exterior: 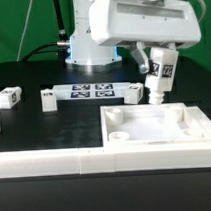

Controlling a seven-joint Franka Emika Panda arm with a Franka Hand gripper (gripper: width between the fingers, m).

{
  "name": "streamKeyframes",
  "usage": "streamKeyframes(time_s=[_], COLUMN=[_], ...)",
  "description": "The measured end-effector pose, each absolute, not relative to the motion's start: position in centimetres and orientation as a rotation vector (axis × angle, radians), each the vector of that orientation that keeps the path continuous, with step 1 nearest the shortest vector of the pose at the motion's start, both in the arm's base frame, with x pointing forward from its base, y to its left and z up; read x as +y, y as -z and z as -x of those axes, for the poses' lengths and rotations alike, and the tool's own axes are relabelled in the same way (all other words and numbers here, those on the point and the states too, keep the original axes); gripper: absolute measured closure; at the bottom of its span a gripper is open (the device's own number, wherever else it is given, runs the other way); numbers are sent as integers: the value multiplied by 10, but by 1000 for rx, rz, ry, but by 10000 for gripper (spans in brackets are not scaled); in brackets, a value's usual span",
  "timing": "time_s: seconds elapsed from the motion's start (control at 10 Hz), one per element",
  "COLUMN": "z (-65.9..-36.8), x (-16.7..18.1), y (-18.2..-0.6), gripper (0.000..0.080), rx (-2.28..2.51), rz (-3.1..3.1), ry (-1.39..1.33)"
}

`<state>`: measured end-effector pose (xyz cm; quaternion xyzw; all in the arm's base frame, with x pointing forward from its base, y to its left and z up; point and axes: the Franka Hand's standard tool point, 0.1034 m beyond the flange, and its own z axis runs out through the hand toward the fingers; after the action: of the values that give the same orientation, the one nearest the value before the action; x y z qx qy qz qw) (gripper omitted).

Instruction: Assemble one leg

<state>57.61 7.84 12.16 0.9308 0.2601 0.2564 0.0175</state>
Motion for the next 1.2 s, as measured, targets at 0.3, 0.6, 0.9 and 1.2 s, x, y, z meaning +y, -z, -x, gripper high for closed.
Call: streamKeyframes(time_s=[0.3, 0.6, 0.9, 1.2], z=[-577, -605, -602, -604], x=[87, 112, 110, 119], y=[-117, -121, -118, -115], gripper=[511, 511, 511, 511], rx=[788, 748, 753, 752], rz=[-2934, -2992, -2990, -3000], ry=[-741, -719, -713, -712])
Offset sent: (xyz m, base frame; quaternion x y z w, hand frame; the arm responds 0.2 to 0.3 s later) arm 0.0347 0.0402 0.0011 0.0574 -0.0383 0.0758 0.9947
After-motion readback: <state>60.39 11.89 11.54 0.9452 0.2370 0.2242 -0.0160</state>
